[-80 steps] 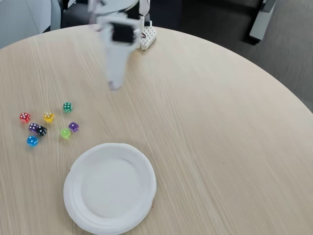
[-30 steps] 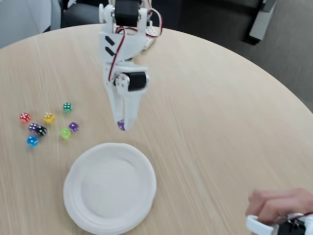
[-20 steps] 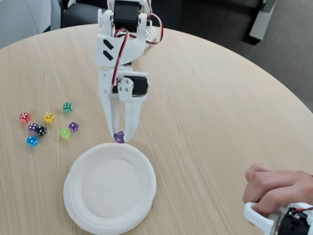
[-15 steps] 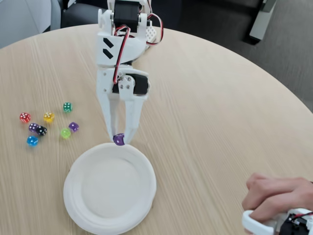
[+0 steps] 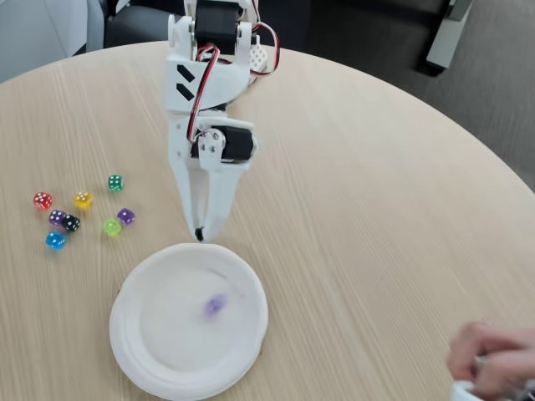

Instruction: Pick a purple dice and put it in the plate.

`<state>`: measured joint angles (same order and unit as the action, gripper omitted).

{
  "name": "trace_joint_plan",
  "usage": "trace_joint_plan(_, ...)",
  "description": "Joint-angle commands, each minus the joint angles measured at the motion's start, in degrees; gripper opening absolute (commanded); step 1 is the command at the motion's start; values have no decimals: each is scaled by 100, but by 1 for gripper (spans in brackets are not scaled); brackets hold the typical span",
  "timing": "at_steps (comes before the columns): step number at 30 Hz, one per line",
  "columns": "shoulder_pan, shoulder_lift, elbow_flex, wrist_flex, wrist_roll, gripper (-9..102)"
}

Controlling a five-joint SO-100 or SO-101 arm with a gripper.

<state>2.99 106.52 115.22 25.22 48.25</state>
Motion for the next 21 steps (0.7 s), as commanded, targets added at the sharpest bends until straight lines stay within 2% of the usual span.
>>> trace_joint_plan(1, 35, 615, 70, 562, 141, 0)
trace_joint_plan(7, -44, 1934, 396, 1916, 360, 0)
trace_joint_plan(13, 35, 3331, 650, 3103, 9, 0)
trace_joint_plan(21, -53, 5098, 1617, 4008, -861, 0)
